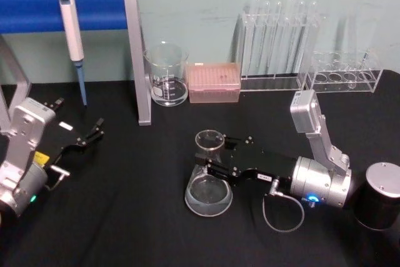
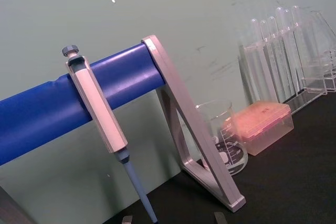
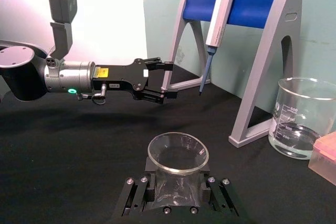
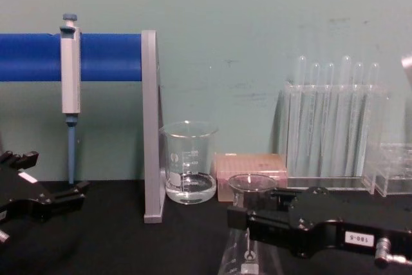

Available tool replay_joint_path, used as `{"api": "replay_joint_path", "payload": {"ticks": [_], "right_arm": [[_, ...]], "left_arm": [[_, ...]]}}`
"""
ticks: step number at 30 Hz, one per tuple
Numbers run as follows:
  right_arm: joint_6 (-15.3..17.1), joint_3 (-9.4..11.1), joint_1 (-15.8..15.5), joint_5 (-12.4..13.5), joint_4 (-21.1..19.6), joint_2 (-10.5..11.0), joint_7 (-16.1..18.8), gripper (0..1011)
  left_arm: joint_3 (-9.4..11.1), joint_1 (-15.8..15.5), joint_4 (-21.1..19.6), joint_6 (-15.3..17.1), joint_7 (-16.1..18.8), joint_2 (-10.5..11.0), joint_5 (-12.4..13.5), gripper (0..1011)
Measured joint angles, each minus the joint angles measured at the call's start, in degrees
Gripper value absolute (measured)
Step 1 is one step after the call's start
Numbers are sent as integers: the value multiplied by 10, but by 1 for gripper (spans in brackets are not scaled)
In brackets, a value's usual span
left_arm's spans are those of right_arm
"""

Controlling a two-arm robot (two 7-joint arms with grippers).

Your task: Grasp the erlenmeyer flask with one hand, shake it three times, then place it back.

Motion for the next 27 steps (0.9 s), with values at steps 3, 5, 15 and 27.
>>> {"api": "replay_joint_path", "payload": {"ticks": [3, 5, 15, 27], "right_arm": [[0, -1, 1, 0, 2, 0, 0, 450], [0, -1, 1, 0, 2, 0, 0, 450], [0, -4, 5, -3, 6, 0, 5, 450], [0, -4, 5, -4, 6, 0, 4, 451]], "left_arm": [[0, 0, 0, 0, 0, 0, 0, 1001], [0, 0, 0, 0, 0, 0, 0, 1001], [0, 0, 0, 0, 0, 0, 0, 1001], [0, 0, 0, 0, 0, 0, 0, 1001]]}}
